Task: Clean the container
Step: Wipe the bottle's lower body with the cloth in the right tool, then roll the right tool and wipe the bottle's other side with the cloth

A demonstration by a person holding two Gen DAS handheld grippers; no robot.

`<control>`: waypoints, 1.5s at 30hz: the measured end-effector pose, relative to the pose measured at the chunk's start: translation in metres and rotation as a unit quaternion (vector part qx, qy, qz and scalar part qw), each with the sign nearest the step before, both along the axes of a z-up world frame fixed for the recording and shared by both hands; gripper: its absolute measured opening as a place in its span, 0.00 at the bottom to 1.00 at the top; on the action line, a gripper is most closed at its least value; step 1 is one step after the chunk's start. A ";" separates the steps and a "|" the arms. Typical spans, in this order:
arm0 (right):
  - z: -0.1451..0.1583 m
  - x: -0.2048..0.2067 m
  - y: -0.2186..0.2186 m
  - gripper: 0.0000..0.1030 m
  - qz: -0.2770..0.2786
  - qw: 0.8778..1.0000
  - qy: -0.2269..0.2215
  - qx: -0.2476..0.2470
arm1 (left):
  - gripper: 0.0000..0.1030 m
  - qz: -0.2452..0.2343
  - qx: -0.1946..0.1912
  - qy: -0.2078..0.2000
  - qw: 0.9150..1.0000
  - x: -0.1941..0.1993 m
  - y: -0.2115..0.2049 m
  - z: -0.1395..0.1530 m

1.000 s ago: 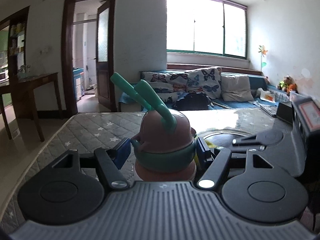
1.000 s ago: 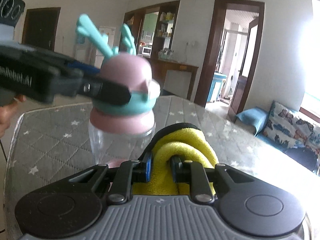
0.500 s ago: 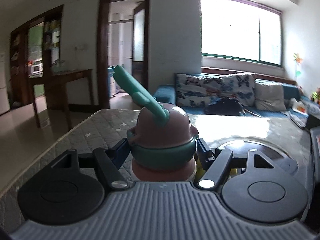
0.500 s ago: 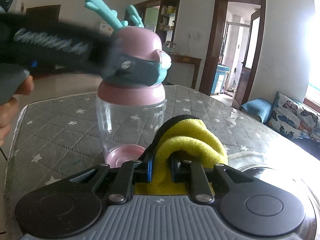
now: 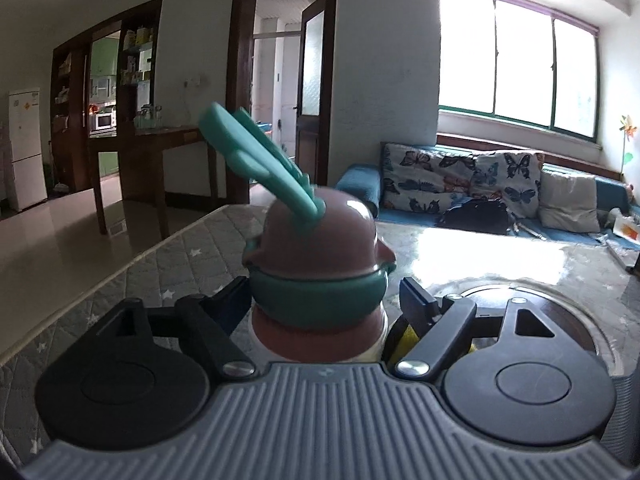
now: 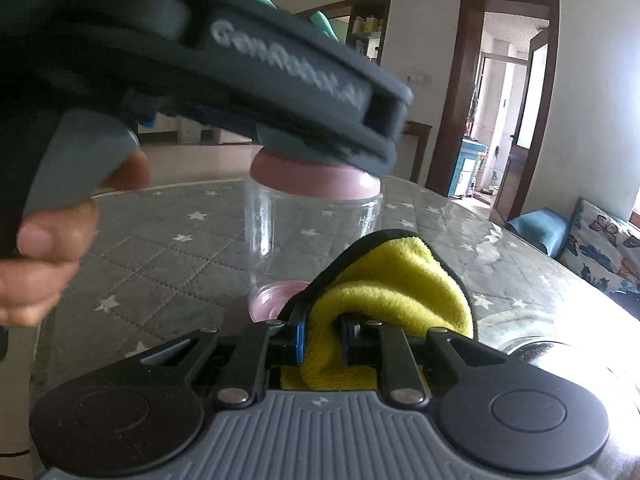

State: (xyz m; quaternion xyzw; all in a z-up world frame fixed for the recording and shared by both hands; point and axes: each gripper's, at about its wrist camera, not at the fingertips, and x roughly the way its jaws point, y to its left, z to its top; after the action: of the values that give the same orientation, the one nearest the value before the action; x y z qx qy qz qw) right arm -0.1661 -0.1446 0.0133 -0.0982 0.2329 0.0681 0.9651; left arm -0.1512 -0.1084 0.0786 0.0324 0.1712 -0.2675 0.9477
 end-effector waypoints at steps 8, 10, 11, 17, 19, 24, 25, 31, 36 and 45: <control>0.000 -0.002 -0.004 0.16 -0.004 1.000 0.004 -0.001 | 0.78 0.046 -0.008 -0.006 0.999 -0.002 -0.007 -0.003; 0.000 -0.004 -0.004 0.16 -0.005 1.000 0.003 -0.002 | 0.78 0.057 -0.012 -0.003 0.998 -0.002 -0.009 -0.004; -0.001 -0.005 -0.004 0.16 -0.005 1.000 0.003 -0.002 | 0.78 0.062 -0.015 0.000 0.998 -0.001 -0.010 -0.005; 0.000 -0.013 -0.005 0.16 -0.010 1.000 0.000 -0.001 | 0.73 0.046 -0.023 0.008 0.999 0.002 -0.004 -0.005; 0.000 -0.015 -0.006 0.16 -0.012 1.000 -0.001 0.002 | 0.72 0.029 -0.019 0.006 0.999 0.002 0.000 -0.004; 0.002 -0.019 -0.009 0.16 -0.020 1.000 -0.005 0.015 | 0.72 -0.027 -0.011 0.015 0.999 0.010 0.016 -0.001; 0.002 -0.019 -0.009 0.16 -0.021 1.000 -0.005 0.017 | 0.72 -0.043 -0.008 0.016 0.999 0.012 0.019 -0.001; 0.007 -0.023 -0.014 0.16 -0.029 0.999 -0.010 0.021 | 0.71 -0.140 0.007 0.023 0.990 0.026 0.036 0.003; 0.011 -0.023 -0.021 0.16 -0.038 0.999 -0.011 0.031 | 0.71 -0.207 0.020 0.027 0.978 0.037 0.048 0.005; 0.030 -0.023 -0.045 0.16 -0.046 0.996 -0.029 0.073 | 0.71 -0.288 0.040 0.027 0.956 0.049 0.058 0.006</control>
State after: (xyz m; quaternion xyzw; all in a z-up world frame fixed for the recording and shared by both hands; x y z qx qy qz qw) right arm -0.1892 -0.1893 0.0429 -0.0182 0.2033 0.0375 0.9782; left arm -0.1025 -0.0500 0.0845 0.1109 0.1906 -0.5227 0.8235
